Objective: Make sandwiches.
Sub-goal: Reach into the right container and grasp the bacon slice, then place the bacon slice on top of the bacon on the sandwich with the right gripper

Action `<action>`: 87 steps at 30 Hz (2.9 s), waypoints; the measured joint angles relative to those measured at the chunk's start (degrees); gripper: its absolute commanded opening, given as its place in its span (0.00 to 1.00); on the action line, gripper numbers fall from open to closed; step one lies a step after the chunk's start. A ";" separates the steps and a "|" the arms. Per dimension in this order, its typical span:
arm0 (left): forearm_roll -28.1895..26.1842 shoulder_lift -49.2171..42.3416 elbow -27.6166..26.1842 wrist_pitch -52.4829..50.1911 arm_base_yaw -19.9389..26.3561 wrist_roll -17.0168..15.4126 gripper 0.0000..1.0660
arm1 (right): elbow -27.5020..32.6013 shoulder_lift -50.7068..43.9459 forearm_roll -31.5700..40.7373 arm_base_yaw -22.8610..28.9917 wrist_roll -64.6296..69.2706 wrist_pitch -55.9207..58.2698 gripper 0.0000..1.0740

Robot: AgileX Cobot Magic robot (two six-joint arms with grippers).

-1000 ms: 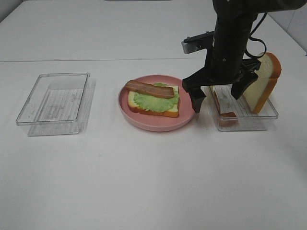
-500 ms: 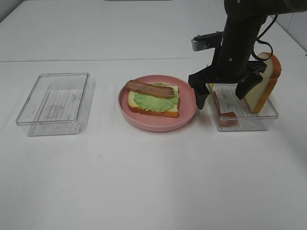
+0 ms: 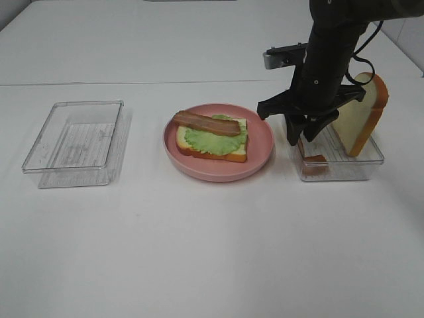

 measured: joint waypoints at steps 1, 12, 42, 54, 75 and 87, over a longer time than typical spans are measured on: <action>0.00 0.00 0.00 0.00 0.00 0.00 0.83 | 0.00 0.00 0.00 0.00 0.00 0.00 0.00; 0.00 0.00 0.00 0.00 0.00 0.00 0.83 | 0.00 0.00 -0.11 0.00 0.00 0.00 0.00; 0.00 0.00 0.00 0.00 0.00 0.00 0.83 | -0.46 -18.45 2.69 1.83 -2.01 6.59 0.00; 0.00 0.00 0.00 0.00 0.00 0.00 0.83 | -6.13 -16.10 7.22 10.26 -2.01 -0.29 0.00; 0.00 0.00 0.00 0.00 0.00 0.00 0.83 | -17.88 0.52 16.27 11.97 -2.46 -3.27 0.00; 0.00 0.00 0.00 0.00 0.00 0.00 0.83 | -17.93 4.30 16.44 11.97 -3.50 -5.61 0.00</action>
